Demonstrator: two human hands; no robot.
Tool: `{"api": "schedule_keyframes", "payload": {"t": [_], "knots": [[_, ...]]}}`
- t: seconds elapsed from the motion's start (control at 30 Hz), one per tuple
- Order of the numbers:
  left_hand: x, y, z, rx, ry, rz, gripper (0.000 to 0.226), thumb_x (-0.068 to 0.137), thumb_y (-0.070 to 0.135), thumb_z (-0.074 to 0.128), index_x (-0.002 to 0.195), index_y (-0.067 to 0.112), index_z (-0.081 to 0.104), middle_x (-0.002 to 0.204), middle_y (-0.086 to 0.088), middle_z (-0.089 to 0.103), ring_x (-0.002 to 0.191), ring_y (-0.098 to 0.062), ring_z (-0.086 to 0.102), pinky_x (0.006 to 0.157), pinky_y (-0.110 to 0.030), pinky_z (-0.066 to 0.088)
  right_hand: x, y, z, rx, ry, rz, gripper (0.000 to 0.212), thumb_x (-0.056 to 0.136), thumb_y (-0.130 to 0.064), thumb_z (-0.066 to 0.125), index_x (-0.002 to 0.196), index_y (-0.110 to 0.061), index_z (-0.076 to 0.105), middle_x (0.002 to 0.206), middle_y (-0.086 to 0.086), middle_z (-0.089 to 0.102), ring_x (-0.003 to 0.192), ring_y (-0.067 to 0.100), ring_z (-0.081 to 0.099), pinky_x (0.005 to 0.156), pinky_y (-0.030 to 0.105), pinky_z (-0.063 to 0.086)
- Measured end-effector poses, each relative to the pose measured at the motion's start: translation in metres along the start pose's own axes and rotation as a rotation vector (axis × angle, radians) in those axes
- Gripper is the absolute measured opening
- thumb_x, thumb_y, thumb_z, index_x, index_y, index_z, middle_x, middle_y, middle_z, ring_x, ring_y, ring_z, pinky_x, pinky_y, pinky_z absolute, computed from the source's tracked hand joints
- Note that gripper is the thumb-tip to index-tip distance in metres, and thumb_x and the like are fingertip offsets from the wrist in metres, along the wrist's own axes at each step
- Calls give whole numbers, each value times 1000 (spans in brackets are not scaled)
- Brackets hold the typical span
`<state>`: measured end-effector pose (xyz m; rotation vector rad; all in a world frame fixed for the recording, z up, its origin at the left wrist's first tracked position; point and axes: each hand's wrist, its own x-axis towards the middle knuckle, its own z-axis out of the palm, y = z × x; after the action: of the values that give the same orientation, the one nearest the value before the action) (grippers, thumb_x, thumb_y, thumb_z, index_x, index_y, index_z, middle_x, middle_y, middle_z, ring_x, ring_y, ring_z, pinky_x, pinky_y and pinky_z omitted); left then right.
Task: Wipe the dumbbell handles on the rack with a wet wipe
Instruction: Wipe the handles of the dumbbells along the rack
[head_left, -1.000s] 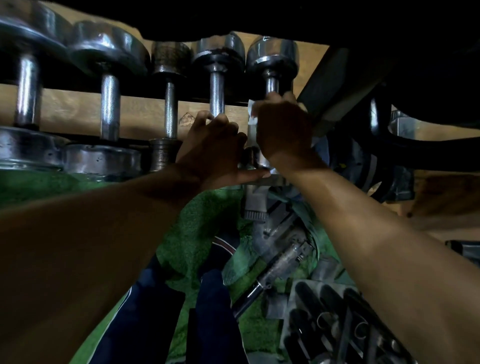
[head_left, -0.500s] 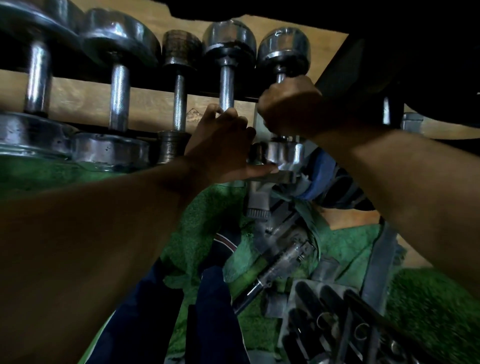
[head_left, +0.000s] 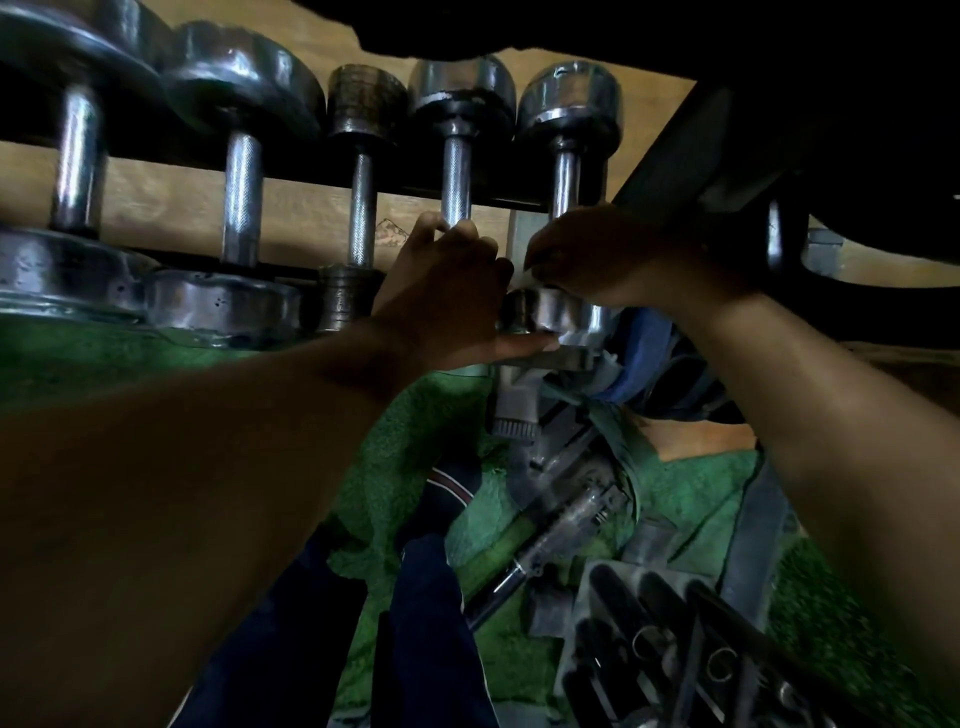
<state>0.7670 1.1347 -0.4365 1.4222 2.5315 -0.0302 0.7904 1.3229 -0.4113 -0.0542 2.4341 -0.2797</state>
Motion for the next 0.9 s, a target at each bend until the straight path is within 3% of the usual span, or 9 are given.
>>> {"api": "schedule_keyframes", "payload": {"t": [0.2, 0.27, 0.33, 0.4, 0.53, 0.63, 0.7, 0.83, 0.9], "knots": [[0, 0, 6, -40, 26, 6, 95, 79, 99, 23, 85, 15, 68, 88, -6, 65, 104, -30, 58, 103, -51, 35, -26, 9, 24, 92, 301, 22, 22, 99, -20, 52, 103, -10, 71, 109, 7, 68, 106, 22, 60, 82, 23, 34], [1, 1, 6, -38, 16, 2, 95, 79, 99, 21, 85, 17, 67, 88, -6, 64, 103, -30, 58, 102, -51, 36, -31, 9, 30, 15, 382, 112, 30, 99, -23, 45, 98, -8, 70, 106, 10, 68, 103, 25, 61, 83, 28, 39], [2, 1, 5, -40, 8, 2, 91, 78, 100, 21, 79, 19, 61, 88, -5, 64, 102, -30, 58, 102, -51, 36, -36, 3, 38, 112, 365, 246, 47, 91, -23, 29, 87, 1, 70, 96, 19, 69, 92, 35, 65, 80, 37, 49], [2, 1, 4, -41, -1, -6, 88, 77, 101, 22, 76, 20, 56, 86, -5, 63, 102, -29, 58, 101, -50, 36, -37, -2, 45, 225, 416, 262, 47, 85, -14, 27, 75, 7, 67, 84, 28, 67, 80, 43, 66, 72, 46, 54], [0, 2, 5, -22, -56, -25, 93, 77, 101, 20, 82, 17, 61, 92, -6, 64, 108, -30, 55, 101, -51, 35, -37, -15, 36, 391, 489, 493, 27, 97, -15, 49, 113, -5, 68, 120, 18, 64, 115, 34, 57, 97, 36, 45], [-3, 5, -2, -44, -155, -56, 95, 78, 99, 20, 92, 16, 64, 100, -8, 65, 110, -31, 56, 98, -51, 38, -44, -22, 34, 540, 514, 508, 25, 97, -15, 52, 115, -8, 68, 122, 15, 64, 117, 31, 57, 100, 35, 43], [-7, 9, -11, -123, -218, -89, 87, 84, 92, 28, 106, 16, 64, 110, -7, 63, 113, -30, 57, 98, -50, 42, -52, -24, 36, 599, 548, 498, 22, 95, -13, 54, 111, -9, 70, 119, 12, 67, 114, 26, 59, 95, 25, 42], [-37, 9, -39, -378, -236, -173, 61, 95, 58, 59, 141, 19, 49, 142, -7, 52, 132, -30, 48, 106, -46, 40, -74, -34, 28, 704, 596, 442, 22, 87, -5, 60, 106, -6, 71, 112, 14, 70, 104, 21, 64, 86, 4, 37], [-61, 6, -59, -450, -208, -194, 62, 95, 52, 61, 145, 18, 45, 146, -7, 49, 135, -31, 46, 109, -45, 39, -86, -43, 19, 715, 540, 416, 26, 86, -11, 59, 109, -10, 69, 115, 13, 69, 108, 26, 63, 96, 18, 45]]}}
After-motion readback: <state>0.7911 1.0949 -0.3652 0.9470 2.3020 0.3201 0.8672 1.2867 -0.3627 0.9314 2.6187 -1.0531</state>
